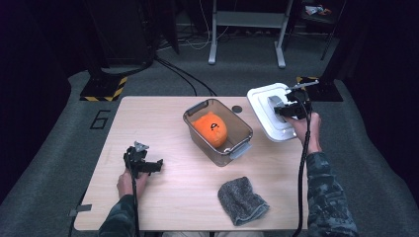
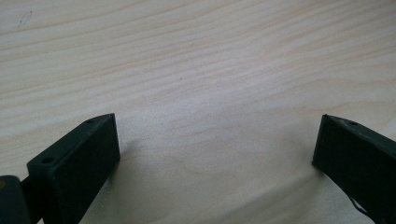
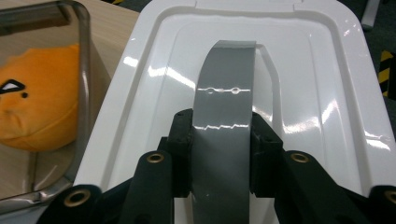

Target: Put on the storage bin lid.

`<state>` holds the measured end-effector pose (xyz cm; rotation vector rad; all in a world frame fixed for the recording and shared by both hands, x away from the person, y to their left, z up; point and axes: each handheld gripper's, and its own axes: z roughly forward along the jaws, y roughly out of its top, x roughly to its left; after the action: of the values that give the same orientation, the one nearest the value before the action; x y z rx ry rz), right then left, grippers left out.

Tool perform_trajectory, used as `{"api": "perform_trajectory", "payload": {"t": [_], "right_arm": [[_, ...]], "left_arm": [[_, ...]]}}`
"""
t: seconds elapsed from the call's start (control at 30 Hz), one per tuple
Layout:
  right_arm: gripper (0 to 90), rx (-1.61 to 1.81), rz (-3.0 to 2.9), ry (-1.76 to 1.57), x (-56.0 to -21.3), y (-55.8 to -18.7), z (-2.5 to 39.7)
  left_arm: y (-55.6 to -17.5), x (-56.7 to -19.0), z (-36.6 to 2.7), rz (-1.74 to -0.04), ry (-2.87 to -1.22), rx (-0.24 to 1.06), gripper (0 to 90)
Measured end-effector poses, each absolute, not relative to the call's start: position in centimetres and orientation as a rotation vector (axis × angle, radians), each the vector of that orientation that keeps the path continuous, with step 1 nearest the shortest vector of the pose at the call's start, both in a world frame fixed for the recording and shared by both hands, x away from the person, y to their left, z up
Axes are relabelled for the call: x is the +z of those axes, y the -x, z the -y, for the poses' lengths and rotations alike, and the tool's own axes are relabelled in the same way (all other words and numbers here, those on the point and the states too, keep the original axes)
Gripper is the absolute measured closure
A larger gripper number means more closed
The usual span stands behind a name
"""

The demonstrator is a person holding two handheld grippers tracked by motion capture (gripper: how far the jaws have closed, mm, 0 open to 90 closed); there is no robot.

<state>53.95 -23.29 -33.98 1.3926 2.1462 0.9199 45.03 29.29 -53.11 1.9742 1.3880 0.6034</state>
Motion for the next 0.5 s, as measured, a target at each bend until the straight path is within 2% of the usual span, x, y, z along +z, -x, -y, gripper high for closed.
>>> {"api": "perform_trajectory", "payload": {"t": [0.2, 0.5], "right_arm": [[67.1, 0.962, -2.177, -1.351, -32.4, -53.0, 21.5], [67.0, 1.022, -2.236, -1.290, -32.2, -52.1, 18.6]], "left_arm": [[-45.0, -53.1, -29.3, -1.390, -1.975, 0.604, 0.2], [-45.0, -53.1, -29.3, -1.390, -1.977, 0.605, 0.2]]}}
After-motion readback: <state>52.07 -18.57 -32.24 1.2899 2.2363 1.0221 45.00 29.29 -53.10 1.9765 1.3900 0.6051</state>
